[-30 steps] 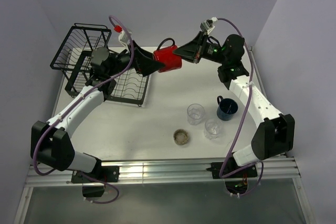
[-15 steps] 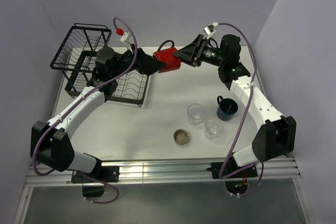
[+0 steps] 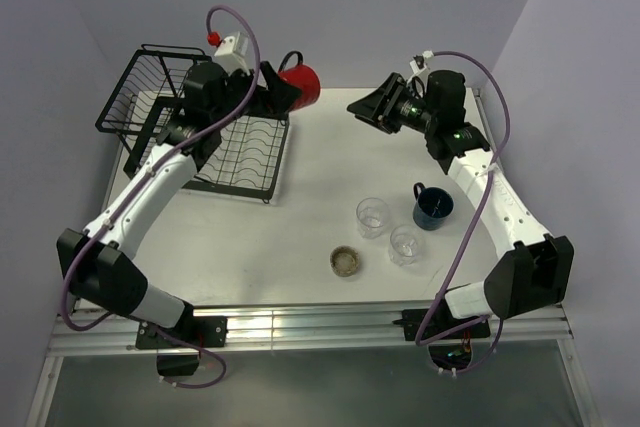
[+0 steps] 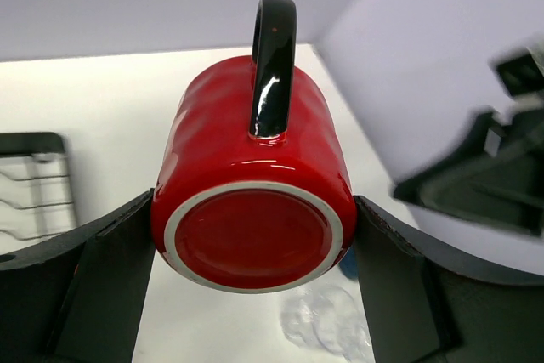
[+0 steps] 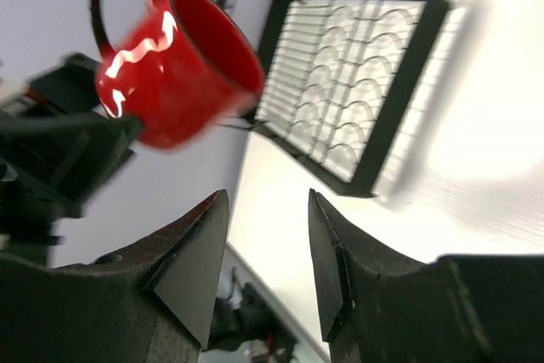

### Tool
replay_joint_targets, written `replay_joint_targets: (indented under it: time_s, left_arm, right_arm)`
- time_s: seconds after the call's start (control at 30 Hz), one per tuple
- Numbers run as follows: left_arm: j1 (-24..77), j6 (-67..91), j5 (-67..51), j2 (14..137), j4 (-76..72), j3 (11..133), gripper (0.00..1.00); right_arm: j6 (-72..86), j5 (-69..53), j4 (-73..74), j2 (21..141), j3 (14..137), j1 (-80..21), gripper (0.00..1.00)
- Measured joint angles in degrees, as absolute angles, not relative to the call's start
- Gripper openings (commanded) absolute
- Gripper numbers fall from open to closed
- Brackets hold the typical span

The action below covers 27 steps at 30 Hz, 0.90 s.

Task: Load the cups into the dish rack

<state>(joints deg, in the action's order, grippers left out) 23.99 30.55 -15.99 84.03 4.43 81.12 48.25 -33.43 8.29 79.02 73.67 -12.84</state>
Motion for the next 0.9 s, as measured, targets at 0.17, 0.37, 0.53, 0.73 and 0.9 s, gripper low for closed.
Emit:
replay_joint_targets:
  time_s: [0.17,0.37,0.53,0.73,0.9]
  left_arm:
    - [24.0,27.8,-4.4,93.0,17.1,95.5,0.0]
    - [24.0,25.2,7.7,109.2,33.8,115.9,0.0]
    - [24.0,23.7,14.4,119.3,44.6,125.8,0.0]
    - [23.6,23.2,18.4,124.0,51.4,127.7,0.0]
    - [22.4,23.2,18.9,124.4,52.9,126.9,0.0]
  right_arm:
    - [44.9,-29.1,12.3,78.9,74.0,-12.8,0.5]
    - [41.9,-26.5,15.7,78.9,74.0,-12.8,0.5]
    - [39.9,-25.7,17.6,78.9,74.1,-12.8,0.5]
    - [38.6,-25.6,18.6,78.9,74.1,-12.8,0.5]
    - [37.7,-25.6,18.7,79.1,74.1,-12.8,0.49]
